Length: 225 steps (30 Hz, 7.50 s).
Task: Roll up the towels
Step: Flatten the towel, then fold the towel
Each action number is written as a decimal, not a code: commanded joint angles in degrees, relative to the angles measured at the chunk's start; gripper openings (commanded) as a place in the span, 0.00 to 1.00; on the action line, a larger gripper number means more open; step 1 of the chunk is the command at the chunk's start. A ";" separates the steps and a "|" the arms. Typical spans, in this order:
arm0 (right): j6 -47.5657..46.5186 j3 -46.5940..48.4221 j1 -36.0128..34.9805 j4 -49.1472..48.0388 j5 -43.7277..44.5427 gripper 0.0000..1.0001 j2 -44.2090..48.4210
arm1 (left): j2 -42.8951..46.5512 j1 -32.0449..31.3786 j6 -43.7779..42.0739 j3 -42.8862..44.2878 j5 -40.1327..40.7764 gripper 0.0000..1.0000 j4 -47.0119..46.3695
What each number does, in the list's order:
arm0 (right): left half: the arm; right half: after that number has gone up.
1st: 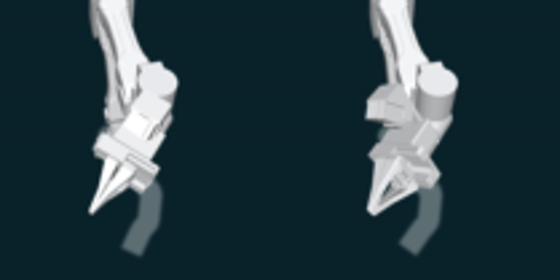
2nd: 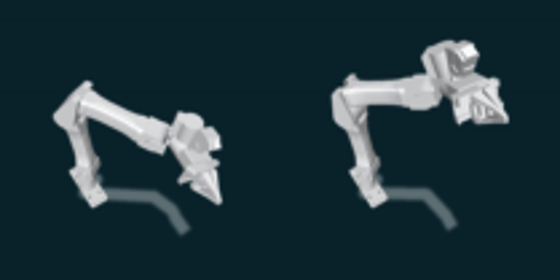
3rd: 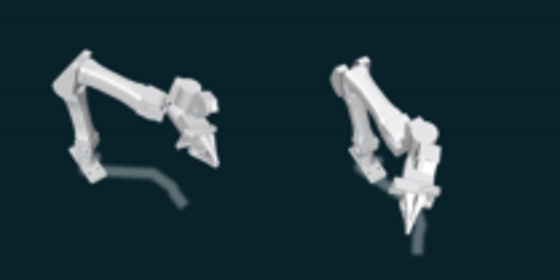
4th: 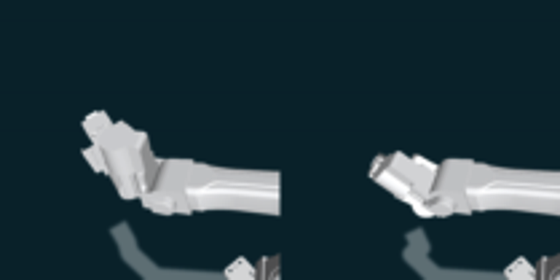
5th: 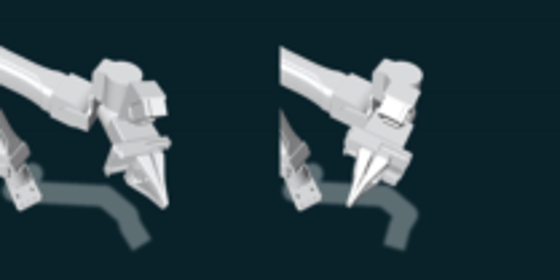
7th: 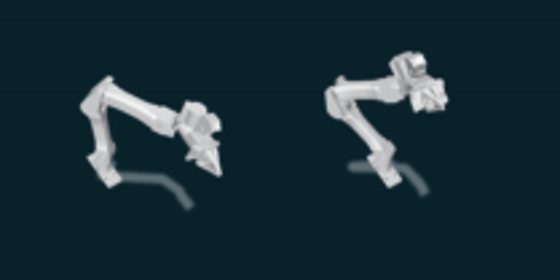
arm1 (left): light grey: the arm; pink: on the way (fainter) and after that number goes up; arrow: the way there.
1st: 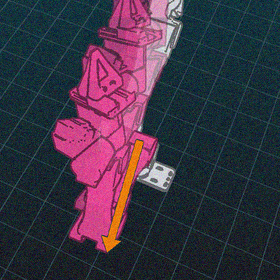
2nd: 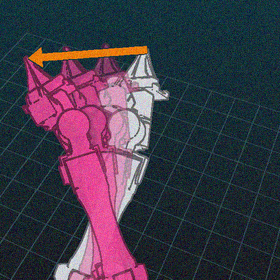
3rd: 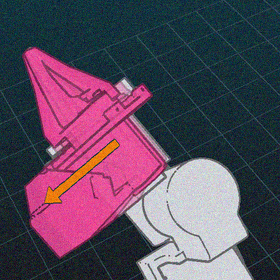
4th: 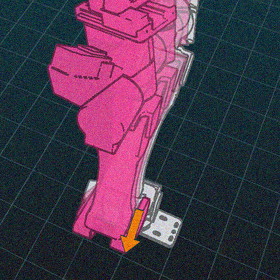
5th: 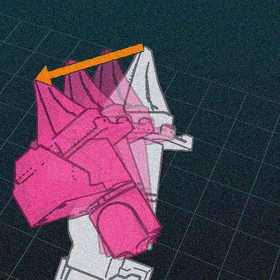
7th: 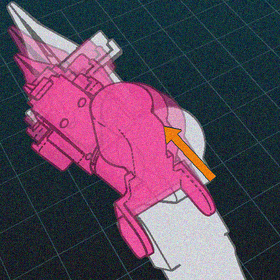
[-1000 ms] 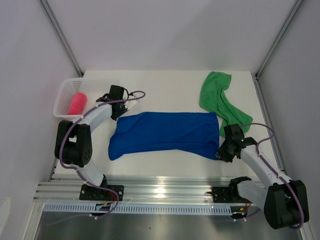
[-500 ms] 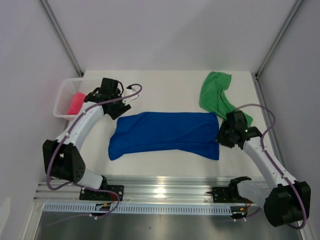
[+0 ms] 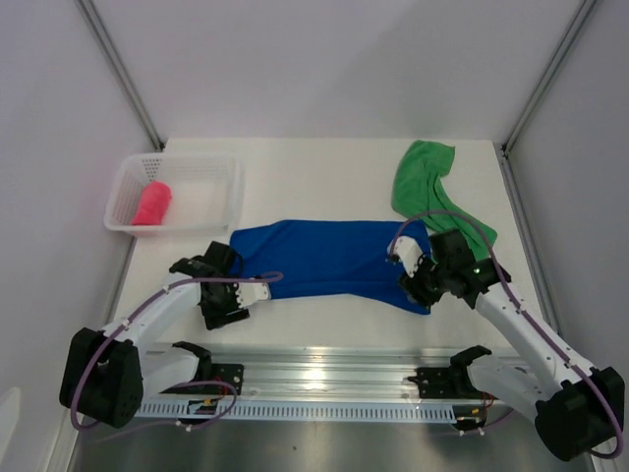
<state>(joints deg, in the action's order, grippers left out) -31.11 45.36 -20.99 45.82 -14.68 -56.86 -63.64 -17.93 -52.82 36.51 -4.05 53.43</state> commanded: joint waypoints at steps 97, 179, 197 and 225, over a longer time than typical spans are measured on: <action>-17.49 17.12 4.29 -0.21 11.86 0.00 -31.46 | -22.65 10.55 -3.26 23.25 -2.28 0.11 1.86; 37.32 18.79 13.68 -6.58 18.53 0.33 -26.19 | -21.19 8.80 14.95 29.85 6.00 0.50 -5.19; 59.50 -2.20 22.66 -9.43 5.54 0.34 -26.81 | -12.65 5.89 -2.90 3.84 4.50 0.55 -14.40; 62.40 -9.42 25.74 -9.97 4.39 0.00 -13.46 | -8.79 7.56 -2.29 -1.00 7.66 0.01 -15.20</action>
<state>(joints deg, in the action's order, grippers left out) 29.54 35.99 4.36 33.76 -11.84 -74.15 -74.30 -10.90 -55.51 35.99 5.15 35.42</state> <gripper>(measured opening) 0.009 0.012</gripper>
